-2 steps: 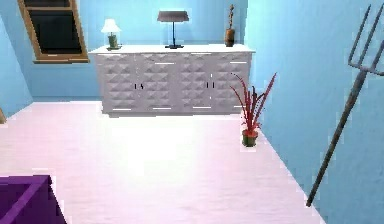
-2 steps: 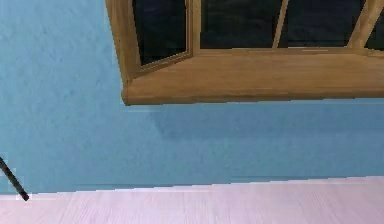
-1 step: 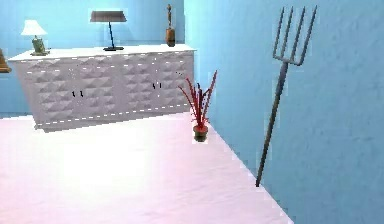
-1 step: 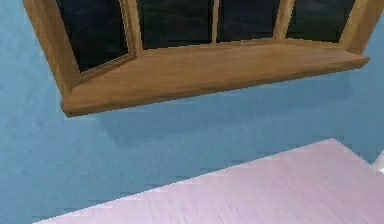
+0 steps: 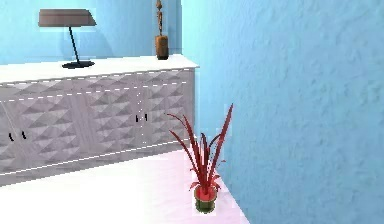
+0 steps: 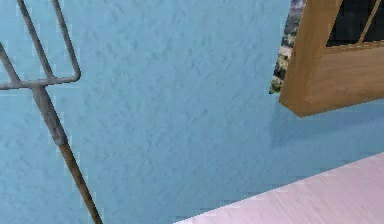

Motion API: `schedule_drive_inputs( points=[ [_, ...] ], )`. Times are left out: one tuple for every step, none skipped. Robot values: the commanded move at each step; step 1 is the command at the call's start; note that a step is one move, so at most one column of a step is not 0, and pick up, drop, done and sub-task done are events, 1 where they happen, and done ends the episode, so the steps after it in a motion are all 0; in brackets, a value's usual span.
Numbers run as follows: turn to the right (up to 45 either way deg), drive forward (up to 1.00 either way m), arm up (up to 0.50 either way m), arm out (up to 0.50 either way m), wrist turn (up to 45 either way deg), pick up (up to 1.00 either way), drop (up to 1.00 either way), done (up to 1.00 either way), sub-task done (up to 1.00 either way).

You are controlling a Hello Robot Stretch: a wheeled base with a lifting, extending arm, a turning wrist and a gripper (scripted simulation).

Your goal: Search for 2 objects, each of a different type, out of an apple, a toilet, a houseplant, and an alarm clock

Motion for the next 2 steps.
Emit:
schedule_drive_inputs(
  points=[
    [6.0,0.00,0.00,0.00,0.0,0.00,0.00,0.00,0.00],
    [0.0,0.10,0.00,0.00,0.0,0.00,0.00,0.00,0.00]
  ],
)
